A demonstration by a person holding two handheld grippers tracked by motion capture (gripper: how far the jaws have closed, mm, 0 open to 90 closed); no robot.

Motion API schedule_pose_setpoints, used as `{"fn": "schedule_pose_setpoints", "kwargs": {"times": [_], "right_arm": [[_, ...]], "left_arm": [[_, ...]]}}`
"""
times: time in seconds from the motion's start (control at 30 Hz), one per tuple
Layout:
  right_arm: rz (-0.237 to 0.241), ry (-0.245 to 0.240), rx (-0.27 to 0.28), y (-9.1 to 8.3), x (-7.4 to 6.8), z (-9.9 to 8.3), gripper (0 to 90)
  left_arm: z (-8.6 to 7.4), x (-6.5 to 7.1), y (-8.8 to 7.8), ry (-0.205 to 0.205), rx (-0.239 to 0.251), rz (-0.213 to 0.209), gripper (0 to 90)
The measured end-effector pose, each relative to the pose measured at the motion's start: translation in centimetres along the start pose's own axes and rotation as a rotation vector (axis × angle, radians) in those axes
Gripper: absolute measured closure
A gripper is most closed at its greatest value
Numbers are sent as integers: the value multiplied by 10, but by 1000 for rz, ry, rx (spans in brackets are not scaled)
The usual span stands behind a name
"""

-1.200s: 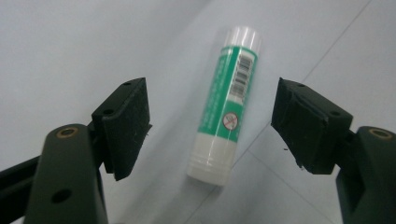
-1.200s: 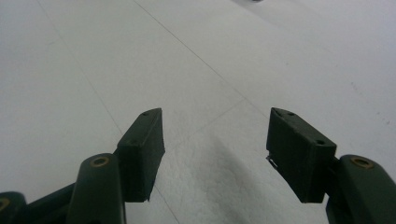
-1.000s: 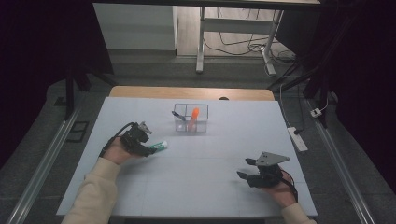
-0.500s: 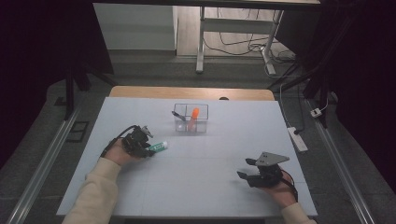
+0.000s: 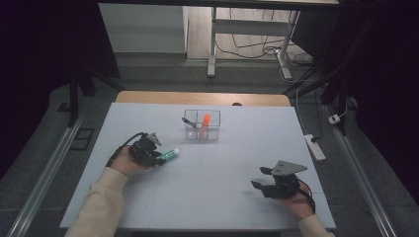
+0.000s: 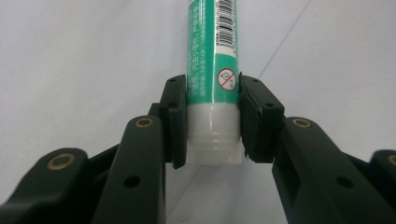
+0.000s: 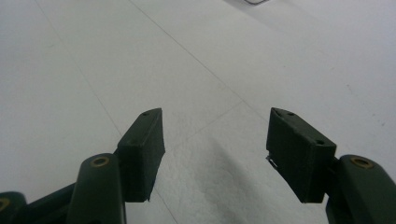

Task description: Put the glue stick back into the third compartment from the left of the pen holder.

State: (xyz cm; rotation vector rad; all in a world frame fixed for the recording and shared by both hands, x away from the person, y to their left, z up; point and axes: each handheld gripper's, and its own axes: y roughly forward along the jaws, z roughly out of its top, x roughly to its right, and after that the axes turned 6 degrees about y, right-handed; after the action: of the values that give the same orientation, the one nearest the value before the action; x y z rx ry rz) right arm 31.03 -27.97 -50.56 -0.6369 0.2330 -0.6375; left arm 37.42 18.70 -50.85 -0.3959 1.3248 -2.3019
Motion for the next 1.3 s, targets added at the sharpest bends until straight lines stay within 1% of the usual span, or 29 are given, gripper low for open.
{"fn": "schedule_pose_setpoints", "kwargs": {"times": [0.13,0.2,0.3,0.37,0.5,0.57,1.03,1.3], "right_arm": [[0,3,13,0,0,0,360],[-2,3,11,-1,0,0,360],[-1,3,14,-1,-1,0,360],[-1,1,16,-2,-1,1,360],[-3,1,24,-2,-1,1,360],[1,-2,27,-2,-2,1,360],[-5,-11,37,-2,-3,2,360],[-5,-22,43,-2,-7,5,359]], "left_arm": [[6,5,-7,23,44,-15,646],[8,8,-9,31,64,-24,646],[11,14,-12,52,78,-40,646],[13,17,-15,74,86,-49,646],[18,23,-17,91,111,-60,646],[20,25,-17,102,116,-65,646],[32,39,-15,140,140,-90,646],[44,51,-12,184,143,-106,646]]}}
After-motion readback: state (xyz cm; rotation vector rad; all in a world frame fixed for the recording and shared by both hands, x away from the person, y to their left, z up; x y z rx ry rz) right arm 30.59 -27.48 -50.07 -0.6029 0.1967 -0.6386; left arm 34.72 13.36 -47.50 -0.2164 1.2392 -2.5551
